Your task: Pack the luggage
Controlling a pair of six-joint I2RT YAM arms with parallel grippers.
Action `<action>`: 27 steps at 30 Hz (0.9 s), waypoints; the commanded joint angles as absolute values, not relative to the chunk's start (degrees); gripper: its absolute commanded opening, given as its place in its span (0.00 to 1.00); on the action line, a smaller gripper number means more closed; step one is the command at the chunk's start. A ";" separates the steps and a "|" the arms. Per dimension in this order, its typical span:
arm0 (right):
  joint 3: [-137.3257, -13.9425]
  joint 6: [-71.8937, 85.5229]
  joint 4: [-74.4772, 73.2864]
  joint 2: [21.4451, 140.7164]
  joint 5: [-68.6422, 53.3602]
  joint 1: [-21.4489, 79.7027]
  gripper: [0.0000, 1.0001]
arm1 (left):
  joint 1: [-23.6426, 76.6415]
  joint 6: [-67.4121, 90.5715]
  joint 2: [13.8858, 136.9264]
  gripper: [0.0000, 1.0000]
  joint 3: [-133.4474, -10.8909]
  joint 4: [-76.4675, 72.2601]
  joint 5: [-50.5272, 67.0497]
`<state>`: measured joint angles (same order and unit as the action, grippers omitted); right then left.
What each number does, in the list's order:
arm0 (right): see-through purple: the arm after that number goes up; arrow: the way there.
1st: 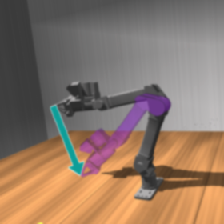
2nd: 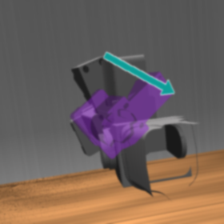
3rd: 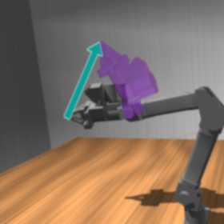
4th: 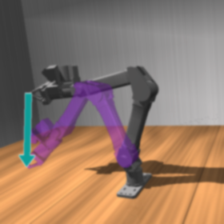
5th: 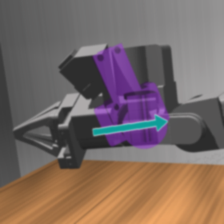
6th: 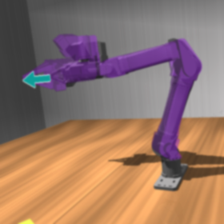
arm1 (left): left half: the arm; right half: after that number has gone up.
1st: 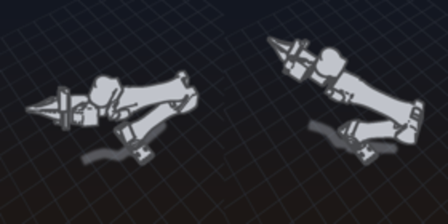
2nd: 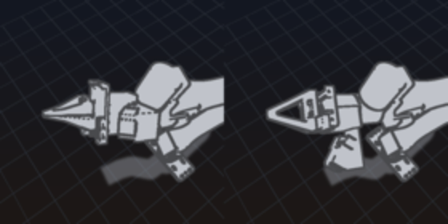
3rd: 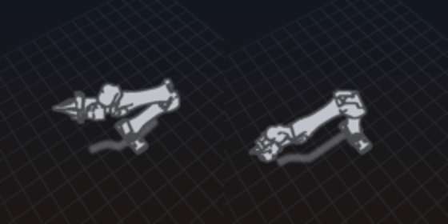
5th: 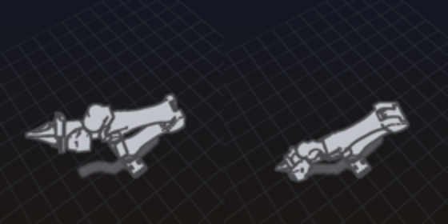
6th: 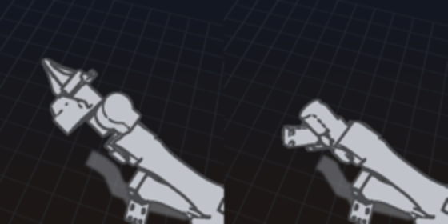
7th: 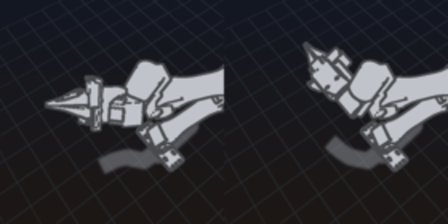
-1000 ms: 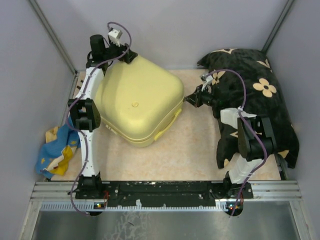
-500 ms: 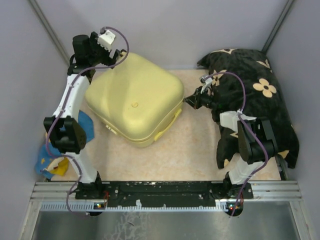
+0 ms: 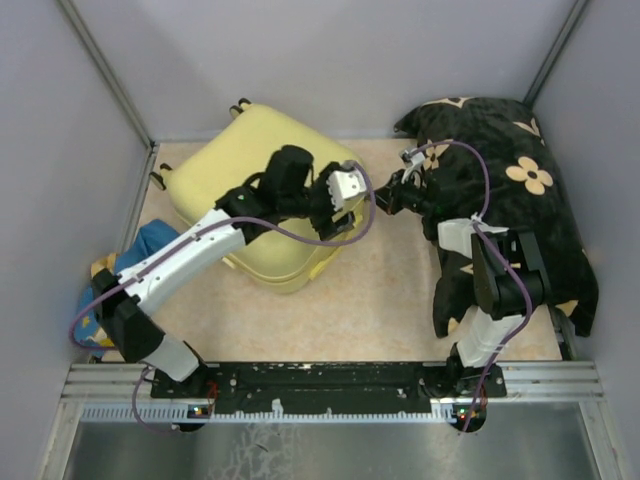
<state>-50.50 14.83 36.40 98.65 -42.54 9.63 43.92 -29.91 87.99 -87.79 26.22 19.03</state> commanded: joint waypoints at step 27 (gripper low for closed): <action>-49.83 20.39 49.95 97.82 -41.14 11.04 0.00 | 56.57 -1.15 116.96 0.93 -89.97 34.84 -25.59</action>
